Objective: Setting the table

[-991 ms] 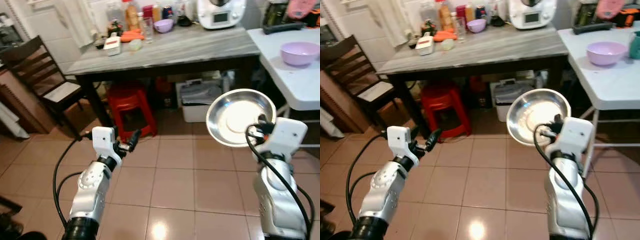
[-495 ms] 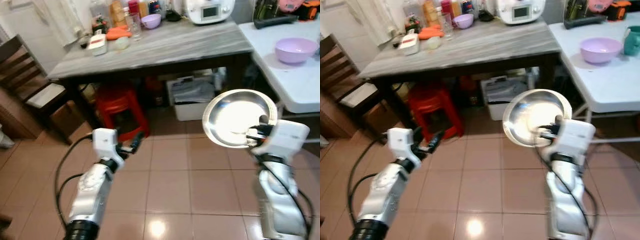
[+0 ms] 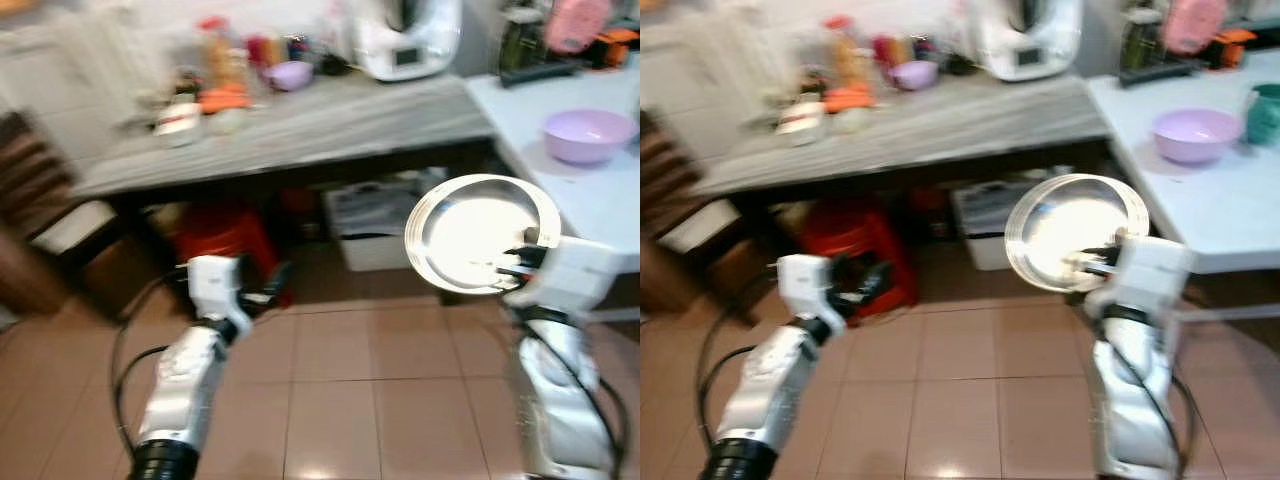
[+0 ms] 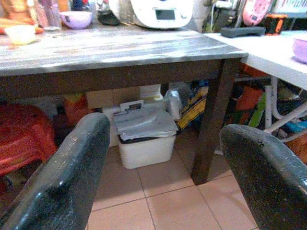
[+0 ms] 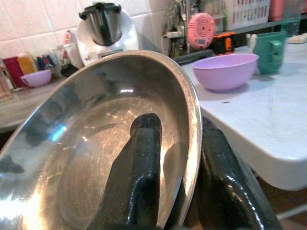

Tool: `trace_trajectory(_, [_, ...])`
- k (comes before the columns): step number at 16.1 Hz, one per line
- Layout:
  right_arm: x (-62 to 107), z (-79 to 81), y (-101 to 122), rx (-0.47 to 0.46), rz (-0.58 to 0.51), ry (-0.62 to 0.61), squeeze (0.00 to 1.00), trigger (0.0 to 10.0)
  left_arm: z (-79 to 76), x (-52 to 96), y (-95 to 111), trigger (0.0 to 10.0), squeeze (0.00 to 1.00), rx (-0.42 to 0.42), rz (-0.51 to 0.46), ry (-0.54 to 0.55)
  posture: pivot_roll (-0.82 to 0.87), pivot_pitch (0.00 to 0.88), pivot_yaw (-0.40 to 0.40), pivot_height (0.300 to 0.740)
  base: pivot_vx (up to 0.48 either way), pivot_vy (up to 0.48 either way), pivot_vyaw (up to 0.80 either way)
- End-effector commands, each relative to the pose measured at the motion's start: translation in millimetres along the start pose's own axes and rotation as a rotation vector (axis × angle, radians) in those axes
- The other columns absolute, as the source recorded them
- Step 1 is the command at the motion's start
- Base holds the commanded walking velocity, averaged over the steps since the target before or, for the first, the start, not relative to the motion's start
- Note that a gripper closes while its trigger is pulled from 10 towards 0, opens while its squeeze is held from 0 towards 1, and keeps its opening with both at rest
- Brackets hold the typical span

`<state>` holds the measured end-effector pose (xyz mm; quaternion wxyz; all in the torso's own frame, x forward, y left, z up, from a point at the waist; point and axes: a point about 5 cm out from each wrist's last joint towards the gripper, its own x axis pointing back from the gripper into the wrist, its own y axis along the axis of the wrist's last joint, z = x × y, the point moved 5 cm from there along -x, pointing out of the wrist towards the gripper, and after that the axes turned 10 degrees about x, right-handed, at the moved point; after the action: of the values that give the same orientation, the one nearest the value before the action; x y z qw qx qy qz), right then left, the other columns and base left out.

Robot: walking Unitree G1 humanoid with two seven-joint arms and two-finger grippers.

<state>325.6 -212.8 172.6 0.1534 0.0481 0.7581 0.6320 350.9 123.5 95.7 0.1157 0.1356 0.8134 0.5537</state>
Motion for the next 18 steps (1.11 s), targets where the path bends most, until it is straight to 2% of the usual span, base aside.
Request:
trace_trajectory(1, [-0.8, -3.5, 6.8, 0.003, -0.023, -0.01, 0.0, 10.0, -1.7, -1.5, 4.2, 10.0, 0.0, -0.008, -0.008, -0.007, -0.17, 0.0, 0.198, 0.74, 0.48, 0.0, 0.0])
trace_trajectory(11, [-2.3, -2.2, 7.2, -0.01, -0.025, -0.017, 0.0, 10.0, -5.9, -5.9, 4.8, 10.0, 0.0, -0.007, 0.0, -0.024, -0.17, 0.0, 0.21, 0.74, 0.48, 0.0, 0.0])
trace_trajectory(15, [-2.0, -3.6, 7.4, -0.012, -0.027, -0.022, 0.0, 10.0, -10.4, -8.2, 3.8, 10.0, 0.0, -0.004, 0.004, -0.036, -0.17, 0.0, 0.212, 0.74, 0.48, 0.0, 0.52])
trace_trajectory(18, [-0.6, -4.0, 7.6, -0.011, -0.029, -0.017, 0.0, 10.0, -5.0, -6.6, 4.9, 10.0, 0.0, -0.024, -0.005, -0.004, -0.17, 0.0, 0.207, 0.74, 0.414, 0.0, 0.17])
